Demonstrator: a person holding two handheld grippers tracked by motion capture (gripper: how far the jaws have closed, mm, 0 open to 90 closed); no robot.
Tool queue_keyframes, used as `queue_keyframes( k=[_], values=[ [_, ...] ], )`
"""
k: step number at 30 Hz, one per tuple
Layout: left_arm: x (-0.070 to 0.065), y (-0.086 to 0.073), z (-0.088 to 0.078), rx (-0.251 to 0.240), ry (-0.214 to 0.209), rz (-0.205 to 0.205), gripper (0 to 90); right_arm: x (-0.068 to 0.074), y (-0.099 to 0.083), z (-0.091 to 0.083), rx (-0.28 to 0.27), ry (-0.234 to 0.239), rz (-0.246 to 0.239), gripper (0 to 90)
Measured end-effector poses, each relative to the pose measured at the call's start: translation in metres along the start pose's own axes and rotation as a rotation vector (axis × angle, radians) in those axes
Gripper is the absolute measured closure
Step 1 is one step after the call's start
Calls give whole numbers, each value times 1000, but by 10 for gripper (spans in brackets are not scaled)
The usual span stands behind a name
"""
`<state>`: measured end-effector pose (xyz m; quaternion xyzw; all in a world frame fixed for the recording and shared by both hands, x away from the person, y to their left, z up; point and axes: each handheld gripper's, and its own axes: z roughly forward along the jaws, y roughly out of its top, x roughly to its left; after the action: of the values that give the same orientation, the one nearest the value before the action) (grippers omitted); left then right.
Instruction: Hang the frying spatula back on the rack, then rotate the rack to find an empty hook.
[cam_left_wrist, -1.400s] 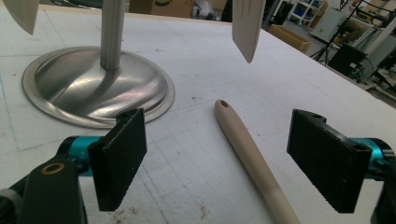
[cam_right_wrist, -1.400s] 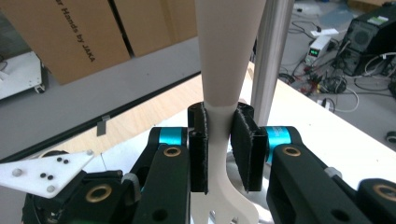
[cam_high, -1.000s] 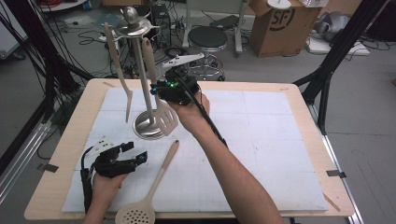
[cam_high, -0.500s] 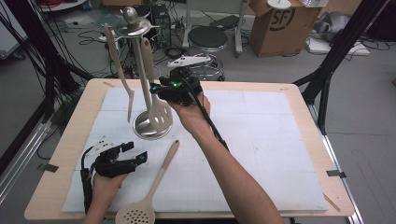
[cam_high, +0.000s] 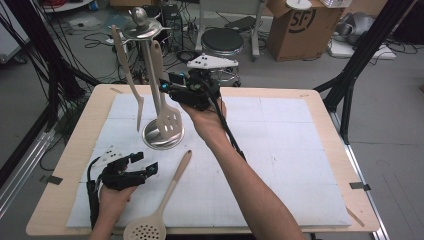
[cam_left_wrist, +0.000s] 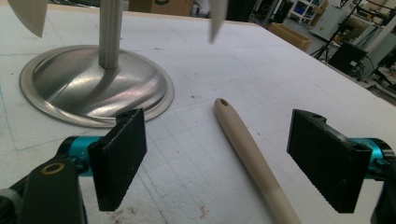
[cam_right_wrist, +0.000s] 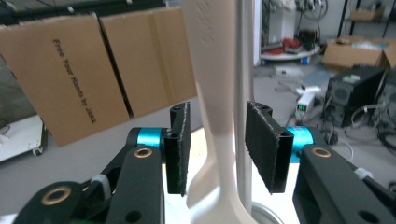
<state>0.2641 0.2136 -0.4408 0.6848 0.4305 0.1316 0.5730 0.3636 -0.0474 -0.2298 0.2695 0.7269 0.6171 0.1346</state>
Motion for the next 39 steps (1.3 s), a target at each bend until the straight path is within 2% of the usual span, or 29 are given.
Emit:
queue_keyframes(
  k=[2,4,7,14,17,24,32,39],
  values=[
    [0,0,0,-1,0,-3,205,1,2,-3,-24,8,6,656],
    [0,0,0,-1,0,-2,205,-2,3,-6,-47,29,38,695],
    [0,0,0,2,3,2,205,-5,5,-10,-76,37,57,766],
    [1,0,0,0,6,0,204,-16,12,-14,-152,66,129,836],
    [1,0,0,-1,6,-2,204,-21,11,-14,-154,73,155,895],
    [1,0,0,-1,9,-1,204,-26,13,-18,-223,130,218,899],
    [1,0,0,1,6,-4,205,-24,22,-18,-246,148,197,899],
    [1,0,0,-2,6,-1,204,-17,32,-14,-244,155,183,899]
  ],
)
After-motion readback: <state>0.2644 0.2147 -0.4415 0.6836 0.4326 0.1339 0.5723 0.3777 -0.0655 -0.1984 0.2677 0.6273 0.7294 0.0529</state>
